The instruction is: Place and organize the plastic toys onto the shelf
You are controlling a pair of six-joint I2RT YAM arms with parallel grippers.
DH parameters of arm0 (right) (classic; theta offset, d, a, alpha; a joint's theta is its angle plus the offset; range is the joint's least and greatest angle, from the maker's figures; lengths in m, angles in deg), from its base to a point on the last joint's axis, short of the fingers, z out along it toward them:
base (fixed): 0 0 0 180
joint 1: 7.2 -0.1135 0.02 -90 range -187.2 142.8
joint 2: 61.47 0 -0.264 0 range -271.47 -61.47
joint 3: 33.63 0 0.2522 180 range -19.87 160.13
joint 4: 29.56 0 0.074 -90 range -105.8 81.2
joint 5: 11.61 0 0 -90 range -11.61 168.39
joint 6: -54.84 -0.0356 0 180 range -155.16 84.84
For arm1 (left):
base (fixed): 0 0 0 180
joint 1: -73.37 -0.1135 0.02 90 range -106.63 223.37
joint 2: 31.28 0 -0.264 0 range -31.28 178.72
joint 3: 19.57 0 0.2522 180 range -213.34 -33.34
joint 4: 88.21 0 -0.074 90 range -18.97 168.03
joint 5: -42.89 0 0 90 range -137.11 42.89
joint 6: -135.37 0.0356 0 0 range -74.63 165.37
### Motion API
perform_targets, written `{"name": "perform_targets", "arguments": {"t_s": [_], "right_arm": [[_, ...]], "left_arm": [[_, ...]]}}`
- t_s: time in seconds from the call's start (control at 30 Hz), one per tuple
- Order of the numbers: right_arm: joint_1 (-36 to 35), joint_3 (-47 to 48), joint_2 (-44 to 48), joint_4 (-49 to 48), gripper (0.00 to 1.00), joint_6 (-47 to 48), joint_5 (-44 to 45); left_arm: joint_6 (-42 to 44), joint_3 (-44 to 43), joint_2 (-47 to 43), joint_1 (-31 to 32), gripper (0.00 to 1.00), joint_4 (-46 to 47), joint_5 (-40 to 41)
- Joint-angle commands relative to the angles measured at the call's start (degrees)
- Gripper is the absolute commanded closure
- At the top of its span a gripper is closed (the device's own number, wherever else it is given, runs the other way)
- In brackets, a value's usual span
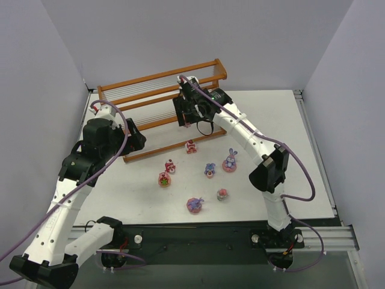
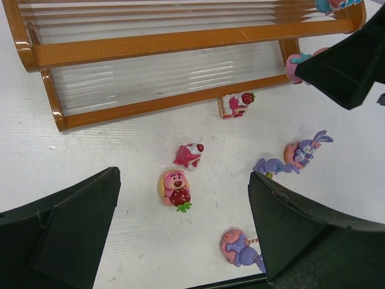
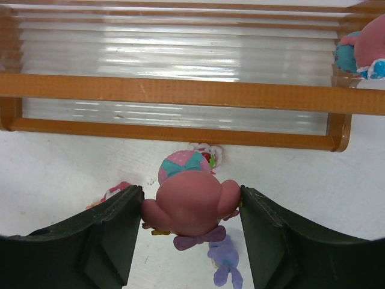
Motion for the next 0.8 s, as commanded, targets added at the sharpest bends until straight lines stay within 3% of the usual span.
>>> {"name": "perform_targets", "arguments": {"t_s": [0.0,0.77], "right_arm": [[-0.2,5.1,-2.6,2.9,0.91,0.3,5.2],[-0.2,1.5,-4.2,-14.4,0.91,0.5,10.1]], "left_arm": [[-0.8,-1.3,-0.6,-0.6,0.03,0.4,-1.0],[-0.8,1.3,-0.6,-1.0,0.03,0.9,-2.1]]}}
